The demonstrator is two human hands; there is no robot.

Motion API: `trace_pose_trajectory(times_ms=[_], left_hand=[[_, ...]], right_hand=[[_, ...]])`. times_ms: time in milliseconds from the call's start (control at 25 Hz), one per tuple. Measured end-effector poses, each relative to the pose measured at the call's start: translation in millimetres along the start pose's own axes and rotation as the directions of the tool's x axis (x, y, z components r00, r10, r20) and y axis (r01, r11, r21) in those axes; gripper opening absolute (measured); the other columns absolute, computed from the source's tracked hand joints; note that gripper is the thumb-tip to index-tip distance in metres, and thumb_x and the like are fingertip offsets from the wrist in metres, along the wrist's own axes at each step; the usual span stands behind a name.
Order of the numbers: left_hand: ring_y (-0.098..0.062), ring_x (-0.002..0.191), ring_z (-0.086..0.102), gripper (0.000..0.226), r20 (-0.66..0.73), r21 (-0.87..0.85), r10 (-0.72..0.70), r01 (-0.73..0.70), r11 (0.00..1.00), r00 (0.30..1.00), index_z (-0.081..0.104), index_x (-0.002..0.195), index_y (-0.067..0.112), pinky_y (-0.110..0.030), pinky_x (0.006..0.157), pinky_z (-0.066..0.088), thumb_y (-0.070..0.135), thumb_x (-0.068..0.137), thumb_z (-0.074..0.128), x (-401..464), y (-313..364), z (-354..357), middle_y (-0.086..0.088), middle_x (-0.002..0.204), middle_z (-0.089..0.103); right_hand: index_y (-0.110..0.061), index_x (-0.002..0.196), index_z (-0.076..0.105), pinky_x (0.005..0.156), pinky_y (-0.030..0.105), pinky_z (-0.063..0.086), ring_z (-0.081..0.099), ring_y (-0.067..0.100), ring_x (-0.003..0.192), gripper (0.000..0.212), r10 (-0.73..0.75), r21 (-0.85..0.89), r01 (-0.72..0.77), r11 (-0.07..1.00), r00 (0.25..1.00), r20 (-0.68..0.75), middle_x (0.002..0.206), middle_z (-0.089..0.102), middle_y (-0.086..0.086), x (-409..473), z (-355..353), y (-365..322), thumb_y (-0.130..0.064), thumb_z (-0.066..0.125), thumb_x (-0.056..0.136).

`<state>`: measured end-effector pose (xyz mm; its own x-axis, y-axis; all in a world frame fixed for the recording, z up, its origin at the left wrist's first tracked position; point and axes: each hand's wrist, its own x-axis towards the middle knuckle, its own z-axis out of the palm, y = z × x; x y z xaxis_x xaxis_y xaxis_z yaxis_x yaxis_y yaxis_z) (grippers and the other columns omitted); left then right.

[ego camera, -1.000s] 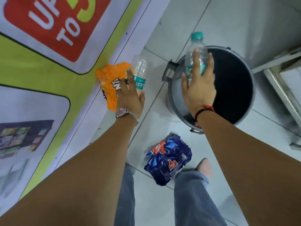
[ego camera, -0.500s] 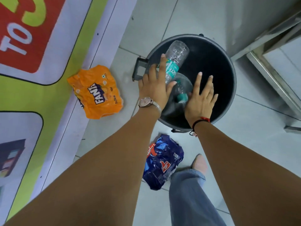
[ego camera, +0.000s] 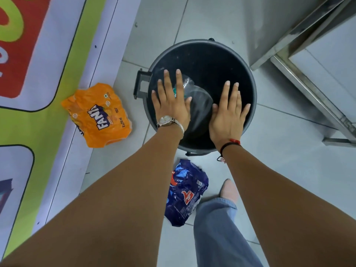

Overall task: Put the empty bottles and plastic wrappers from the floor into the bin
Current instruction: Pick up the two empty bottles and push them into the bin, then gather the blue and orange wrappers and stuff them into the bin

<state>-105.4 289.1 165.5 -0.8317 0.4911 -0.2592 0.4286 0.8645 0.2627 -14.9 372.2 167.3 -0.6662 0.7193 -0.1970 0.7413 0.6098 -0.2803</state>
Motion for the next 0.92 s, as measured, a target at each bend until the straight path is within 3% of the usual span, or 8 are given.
trace_pose_trajectory(times_ms=[160,280,440,600,720,800,920], left_hand=[[-0.033,0.141,0.016,0.067,-0.082,0.070,0.058,-0.052,0.996,0.995,0.006,0.144,0.015,-0.051,0.113,0.014,0.041,0.092,0.040,-30.6,-23.3,1.7,-0.015,0.155,0.012],[-0.032,0.141,0.017,0.065,-0.115,0.082,0.025,-0.016,0.997,0.993,0.011,0.144,0.013,-0.052,0.112,0.013,0.044,0.092,0.036,-63.8,-53.6,0.5,-0.015,0.154,0.017],[-0.033,0.141,0.014,0.065,-0.007,0.036,-0.014,0.015,0.999,1.000,0.009,0.144,0.011,-0.053,0.112,0.007,0.042,0.093,0.036,-119.6,-87.1,8.9,-0.017,0.154,0.014],[-0.029,0.143,0.007,0.068,0.184,0.021,-0.120,0.118,0.993,0.976,-0.005,0.143,0.015,-0.051,0.114,0.003,0.043,0.093,0.032,-188.2,-104.4,46.4,-0.013,0.156,0.004],[-0.028,0.143,0.003,0.068,0.291,-0.023,-0.134,0.147,0.989,0.947,-0.018,0.134,0.022,-0.048,0.115,0.000,0.045,0.094,0.032,-231.0,-107.9,97.8,-0.011,0.156,-0.001],[-0.030,0.143,0.000,0.071,0.373,-0.050,-0.112,0.140,0.989,0.921,-0.021,0.131,0.024,-0.047,0.115,-0.002,0.047,0.093,0.034,-249.2,-109.2,129.6,-0.011,0.156,-0.003],[-0.029,0.143,-0.005,0.087,0.515,-0.090,-0.105,0.176,0.980,0.851,-0.026,0.130,0.021,-0.046,0.115,-0.006,0.054,0.087,0.041,-267.4,-107.7,185.6,-0.010,0.156,-0.005]], right_hand=[[-0.017,0.147,0.006,0.115,0.049,-0.001,0.009,0.025,0.144,0.054,-0.051,-0.026,0.052,0.998,0.998,0.033,0.158,0.009,0.009,-17.6,0.2,0.9,-0.030,0.029,0.099],[-0.016,0.147,0.008,0.114,0.049,-0.004,0.008,0.025,0.145,0.056,-0.139,-0.066,0.144,0.987,0.987,0.075,0.157,0.010,0.010,-39.9,-0.9,3.7,-0.036,0.028,0.099],[-0.015,0.146,0.016,0.109,0.050,-0.003,0.018,0.027,0.142,0.058,-0.343,-0.066,0.350,0.934,0.935,0.093,0.155,0.020,0.013,-82.1,-0.2,-3.3,-0.041,0.027,0.096],[-0.014,0.140,0.030,0.103,0.056,0.022,0.043,0.029,0.131,0.054,-0.673,-0.138,0.716,0.684,0.693,0.260,0.145,0.042,0.012,-140.9,29.5,4.8,-0.035,0.032,0.091],[-0.018,0.139,0.035,0.100,0.055,0.037,0.048,0.025,0.127,0.058,-0.690,-0.194,0.816,0.544,0.567,0.451,0.141,0.049,0.005,-162.4,69.3,43.0,-0.031,0.057,0.086],[-0.022,0.141,0.015,0.108,0.051,0.030,0.038,0.022,0.135,0.072,-0.590,-0.222,0.861,0.458,0.481,0.648,0.149,0.037,0.003,-160.9,91.9,69.9,-0.021,0.059,0.084],[-0.021,0.141,-0.018,0.116,0.049,0.003,0.002,0.025,0.145,0.068,-0.401,-0.199,0.924,0.326,0.326,0.856,0.158,-0.002,0.008,-142.5,143.1,109.1,-0.001,0.021,0.089]])
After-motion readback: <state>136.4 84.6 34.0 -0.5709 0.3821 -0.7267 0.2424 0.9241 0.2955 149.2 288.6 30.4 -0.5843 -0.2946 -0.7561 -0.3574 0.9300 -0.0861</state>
